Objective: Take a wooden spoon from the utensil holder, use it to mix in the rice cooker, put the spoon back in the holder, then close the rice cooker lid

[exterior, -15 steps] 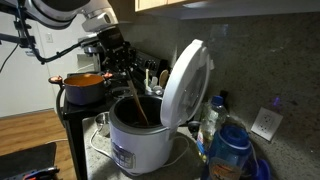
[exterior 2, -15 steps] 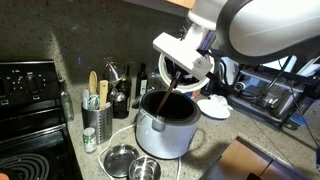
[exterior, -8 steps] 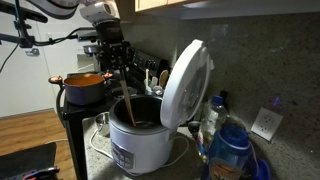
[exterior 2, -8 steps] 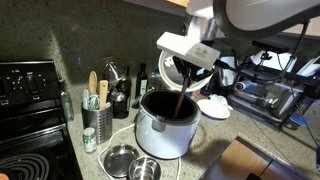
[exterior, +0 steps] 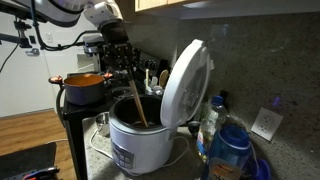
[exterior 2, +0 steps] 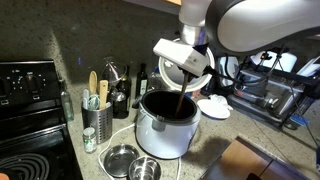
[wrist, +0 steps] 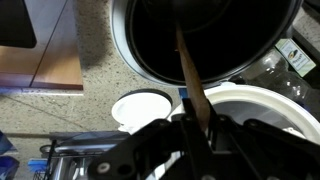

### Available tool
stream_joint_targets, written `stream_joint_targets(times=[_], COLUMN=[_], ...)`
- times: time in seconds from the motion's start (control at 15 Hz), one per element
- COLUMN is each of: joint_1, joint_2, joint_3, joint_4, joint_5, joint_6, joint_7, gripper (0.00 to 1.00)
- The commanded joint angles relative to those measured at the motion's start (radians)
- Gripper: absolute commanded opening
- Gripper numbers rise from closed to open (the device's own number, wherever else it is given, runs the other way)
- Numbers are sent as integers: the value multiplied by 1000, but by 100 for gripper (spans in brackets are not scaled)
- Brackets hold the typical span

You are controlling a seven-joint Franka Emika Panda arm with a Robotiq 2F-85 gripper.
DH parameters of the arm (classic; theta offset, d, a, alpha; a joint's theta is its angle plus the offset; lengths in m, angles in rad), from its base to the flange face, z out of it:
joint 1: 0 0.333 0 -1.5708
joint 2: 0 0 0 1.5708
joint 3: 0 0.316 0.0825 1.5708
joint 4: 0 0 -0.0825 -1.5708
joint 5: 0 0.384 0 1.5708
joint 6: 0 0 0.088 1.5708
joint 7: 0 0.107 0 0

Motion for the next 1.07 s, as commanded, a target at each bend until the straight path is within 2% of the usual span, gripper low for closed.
stream_joint_targets(times=[0.0, 0.2, 0.33, 0.53, 0.73, 1.0], joint_1=[6, 26, 43, 51, 23, 38], joint_2=[-2, 10, 19, 24, -4, -44], joint_3=[2, -20, -41, -51, -20, 2], joint_4=[-32, -47, -48, -25, 1, 14], joint_5=[-69, -17, 58, 167, 119, 81], joint_6=[123, 218, 251, 183, 85, 32], joint_7=[87, 53, -5, -87, -39, -22], gripper=[4, 4, 4, 4, 4, 4])
